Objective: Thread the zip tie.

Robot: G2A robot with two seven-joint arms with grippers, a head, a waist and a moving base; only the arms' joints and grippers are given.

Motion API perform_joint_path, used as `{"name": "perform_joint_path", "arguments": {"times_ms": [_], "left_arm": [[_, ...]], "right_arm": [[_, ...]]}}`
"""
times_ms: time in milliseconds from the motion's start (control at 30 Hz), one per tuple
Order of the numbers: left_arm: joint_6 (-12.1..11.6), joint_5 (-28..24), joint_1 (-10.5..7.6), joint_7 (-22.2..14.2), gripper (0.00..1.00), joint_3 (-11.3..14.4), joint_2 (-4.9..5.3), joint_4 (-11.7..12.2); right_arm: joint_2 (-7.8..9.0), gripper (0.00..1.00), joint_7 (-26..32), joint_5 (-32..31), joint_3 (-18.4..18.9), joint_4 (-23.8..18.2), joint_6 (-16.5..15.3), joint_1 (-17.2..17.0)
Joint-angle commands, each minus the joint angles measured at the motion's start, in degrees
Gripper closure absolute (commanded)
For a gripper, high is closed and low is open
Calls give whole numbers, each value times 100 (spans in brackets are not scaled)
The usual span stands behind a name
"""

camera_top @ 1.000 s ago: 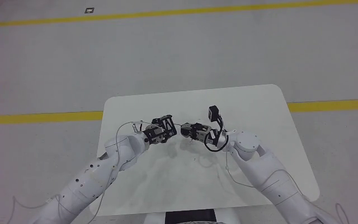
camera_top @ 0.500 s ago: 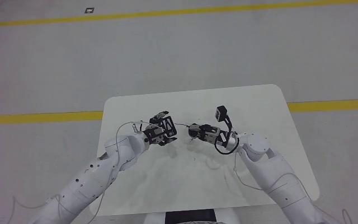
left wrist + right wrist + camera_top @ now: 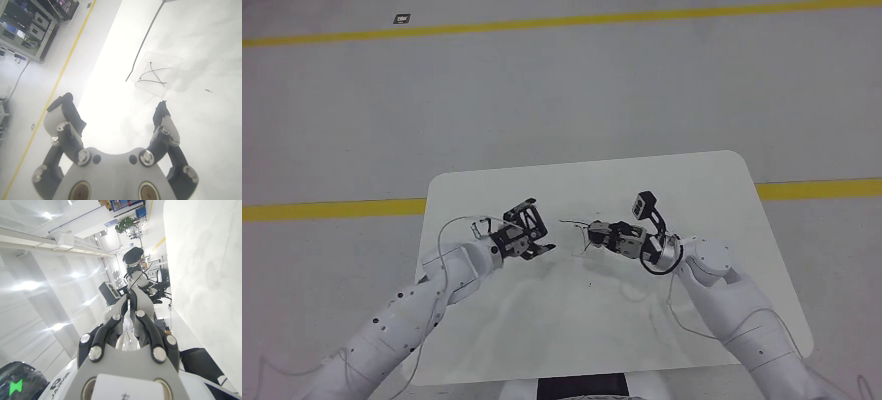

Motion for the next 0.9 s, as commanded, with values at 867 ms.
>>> {"name": "perform_joint_path", "arguments": {"times_ms": [867], "left_arm": [[8,-6135,-1059,-549,0,1293,969,-112]], "right_arm": [[143,100,-44,-1108,286,-192,-1511,-295]]}}
